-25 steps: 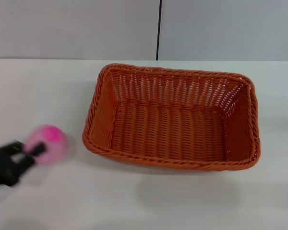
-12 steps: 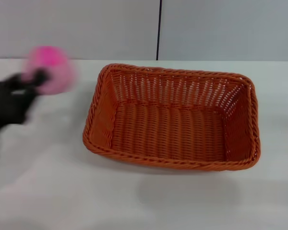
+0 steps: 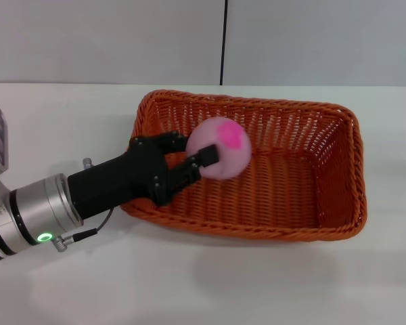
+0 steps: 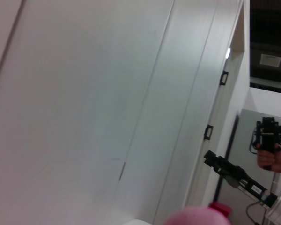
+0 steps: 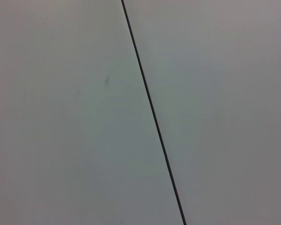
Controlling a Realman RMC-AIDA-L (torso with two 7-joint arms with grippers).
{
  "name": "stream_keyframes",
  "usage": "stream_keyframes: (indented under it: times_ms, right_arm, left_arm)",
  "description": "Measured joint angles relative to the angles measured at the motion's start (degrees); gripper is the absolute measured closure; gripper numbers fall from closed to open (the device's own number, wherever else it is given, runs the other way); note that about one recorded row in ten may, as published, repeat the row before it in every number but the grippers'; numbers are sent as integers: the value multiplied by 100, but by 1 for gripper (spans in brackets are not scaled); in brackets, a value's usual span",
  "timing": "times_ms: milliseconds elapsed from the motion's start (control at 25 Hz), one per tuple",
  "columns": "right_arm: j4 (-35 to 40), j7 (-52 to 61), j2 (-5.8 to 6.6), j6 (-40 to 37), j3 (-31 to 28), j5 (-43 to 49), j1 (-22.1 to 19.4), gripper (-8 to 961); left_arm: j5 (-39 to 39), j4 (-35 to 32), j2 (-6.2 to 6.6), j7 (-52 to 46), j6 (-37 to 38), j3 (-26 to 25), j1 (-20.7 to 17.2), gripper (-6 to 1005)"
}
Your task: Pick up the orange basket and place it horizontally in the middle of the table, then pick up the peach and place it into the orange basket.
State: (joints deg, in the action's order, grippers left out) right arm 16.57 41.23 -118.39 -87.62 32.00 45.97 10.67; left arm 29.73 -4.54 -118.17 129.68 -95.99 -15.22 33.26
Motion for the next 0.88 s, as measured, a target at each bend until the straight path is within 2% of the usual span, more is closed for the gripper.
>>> stream_keyframes:
  times_ms: [360,440,560,680,800,880]
  right_arm:
    - [-7,-2,-6,39,0,0,-4,366]
    - [-6,-2,-16,21,-20,0,14,365]
    - [-5,-1,-23,1,-41,0,30,365]
    - [-4,19,-32,-15,-46,-8,45,365]
    - [-57,38,-41,-81,-47,-35,60,366]
    - [-131,36,-42,-178,-54,-42,69,366]
  left_arm:
    - [37,-93,30,30,-103,-318,-94,532]
    - [41,-194,31,32,-236,-531,-130,484]
    - [44,-215,39,32,-299,-657,-158,383]
    - [51,-271,66,36,-455,-1132,-285,282]
    - [52,-303,99,64,-575,-1859,-480,186]
    - [53,-277,132,140,-612,-2454,-680,186]
